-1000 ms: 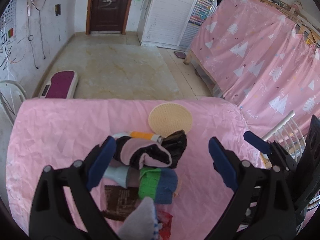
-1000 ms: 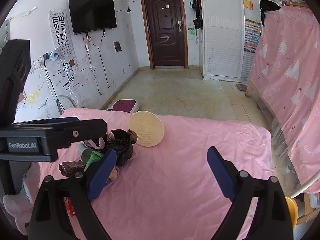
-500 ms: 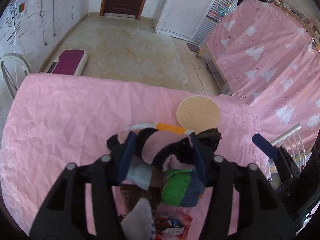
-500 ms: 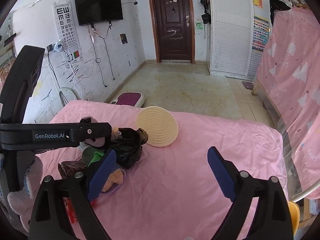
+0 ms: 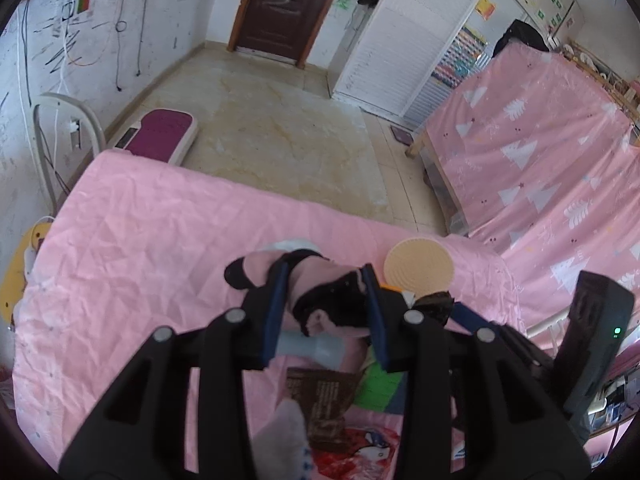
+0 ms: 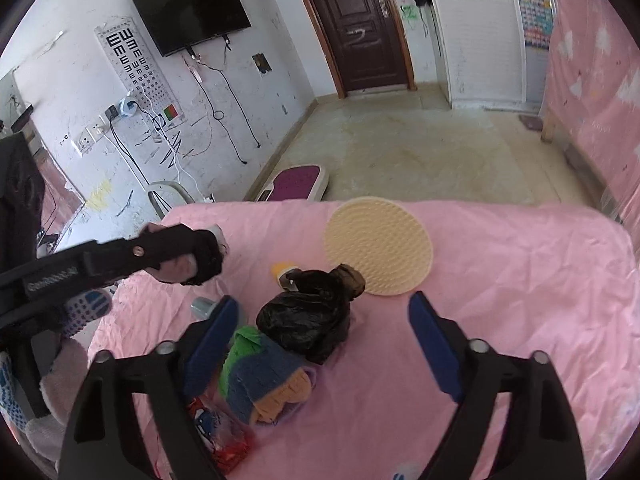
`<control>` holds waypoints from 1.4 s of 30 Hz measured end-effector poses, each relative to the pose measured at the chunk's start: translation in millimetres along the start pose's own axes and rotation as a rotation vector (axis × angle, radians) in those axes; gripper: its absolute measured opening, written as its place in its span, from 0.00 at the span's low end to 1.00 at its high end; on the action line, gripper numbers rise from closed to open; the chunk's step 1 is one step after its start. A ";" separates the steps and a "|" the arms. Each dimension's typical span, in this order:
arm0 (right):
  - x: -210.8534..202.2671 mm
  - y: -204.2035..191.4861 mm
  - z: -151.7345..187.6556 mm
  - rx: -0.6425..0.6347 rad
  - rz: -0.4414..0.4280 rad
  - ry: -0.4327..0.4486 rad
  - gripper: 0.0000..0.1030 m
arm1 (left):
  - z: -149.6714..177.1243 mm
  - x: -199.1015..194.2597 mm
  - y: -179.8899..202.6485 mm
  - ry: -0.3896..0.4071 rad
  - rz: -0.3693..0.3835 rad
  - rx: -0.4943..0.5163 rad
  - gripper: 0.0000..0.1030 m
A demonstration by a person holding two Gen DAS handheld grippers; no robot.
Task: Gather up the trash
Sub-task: 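Grasp the pink-and-black sock with the left tool while the right tool grasps the black plastic bag, then carry both items over the orange bucket and open both tools to drop them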
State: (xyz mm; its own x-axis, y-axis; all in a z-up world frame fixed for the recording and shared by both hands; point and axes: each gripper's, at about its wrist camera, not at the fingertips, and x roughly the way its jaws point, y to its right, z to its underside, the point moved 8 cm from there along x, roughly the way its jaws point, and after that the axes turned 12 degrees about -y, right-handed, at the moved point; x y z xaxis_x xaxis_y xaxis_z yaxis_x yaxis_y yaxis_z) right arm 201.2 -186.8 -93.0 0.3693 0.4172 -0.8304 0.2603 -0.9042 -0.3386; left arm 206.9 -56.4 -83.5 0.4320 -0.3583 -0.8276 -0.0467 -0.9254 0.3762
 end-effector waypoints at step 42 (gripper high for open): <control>-165.2 90.5 88.5 0.145 0.072 0.317 0.13 | 40.8 -41.3 116.9 0.071 -0.006 0.222 0.34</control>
State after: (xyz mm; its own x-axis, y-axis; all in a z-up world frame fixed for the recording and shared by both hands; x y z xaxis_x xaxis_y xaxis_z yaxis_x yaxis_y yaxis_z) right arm 84.8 -345.6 -25.6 0.6467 0.3388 -0.6834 0.1025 -0.9264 -0.3623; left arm 146.9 -154.8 -22.4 0.4948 -0.3501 -0.7953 -0.2371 -0.9349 0.2641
